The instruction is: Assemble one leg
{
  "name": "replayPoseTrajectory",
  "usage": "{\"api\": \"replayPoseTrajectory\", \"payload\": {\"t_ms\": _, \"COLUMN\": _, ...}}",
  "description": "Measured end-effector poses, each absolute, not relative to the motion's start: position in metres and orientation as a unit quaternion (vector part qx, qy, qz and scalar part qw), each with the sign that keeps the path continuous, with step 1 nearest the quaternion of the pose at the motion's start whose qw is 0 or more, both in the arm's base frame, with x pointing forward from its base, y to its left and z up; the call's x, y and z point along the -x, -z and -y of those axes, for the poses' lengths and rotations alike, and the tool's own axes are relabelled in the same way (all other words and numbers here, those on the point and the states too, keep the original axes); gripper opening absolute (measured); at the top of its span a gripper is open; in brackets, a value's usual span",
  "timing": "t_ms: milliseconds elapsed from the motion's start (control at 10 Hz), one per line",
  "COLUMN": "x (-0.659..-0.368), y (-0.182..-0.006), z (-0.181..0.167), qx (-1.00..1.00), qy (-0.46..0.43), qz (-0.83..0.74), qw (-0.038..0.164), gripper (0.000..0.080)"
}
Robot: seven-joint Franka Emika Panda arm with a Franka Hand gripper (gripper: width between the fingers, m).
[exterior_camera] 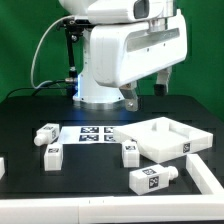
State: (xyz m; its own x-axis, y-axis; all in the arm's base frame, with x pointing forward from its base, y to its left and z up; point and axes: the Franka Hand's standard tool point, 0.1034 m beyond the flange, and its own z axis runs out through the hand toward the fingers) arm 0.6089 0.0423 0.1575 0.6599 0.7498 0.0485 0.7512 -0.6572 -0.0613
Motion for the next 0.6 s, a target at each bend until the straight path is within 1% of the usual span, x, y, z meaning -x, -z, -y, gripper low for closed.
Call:
{"api": "replayPoseTrajectory", "payload": {"t_ms": 100, "x": -0.607, "y": -0.157, "z": -0.043, "qx": 0.910, "qy": 0.006, "qz": 0.412, "qw": 0.045, "gripper": 0.0650}}
{"api": "replayPoseTrajectory", "payload": {"t_ms": 200, "x": -0.607, "y": -0.157, "z": -0.043, "qx": 0.910, "qy": 0.006, "qz": 0.412, "qw": 0.045, "gripper": 0.0650}}
{"api": "replayPoseTrajectory", "payload": {"t_ms": 500, "x": -0.607, "y": -0.155, "z": -0.040, "qx": 0.920, "qy": 0.013, "qz": 0.390, "qw": 0.043, "gripper": 0.0650}}
{"api": "replayPoseTrajectory", "payload": {"t_ms": 600, "x": -0.602, "y": -0.146, "z": -0.034, "qx": 0.937, "qy": 0.021, "qz": 0.346, "qw": 0.038, "gripper": 0.0650}}
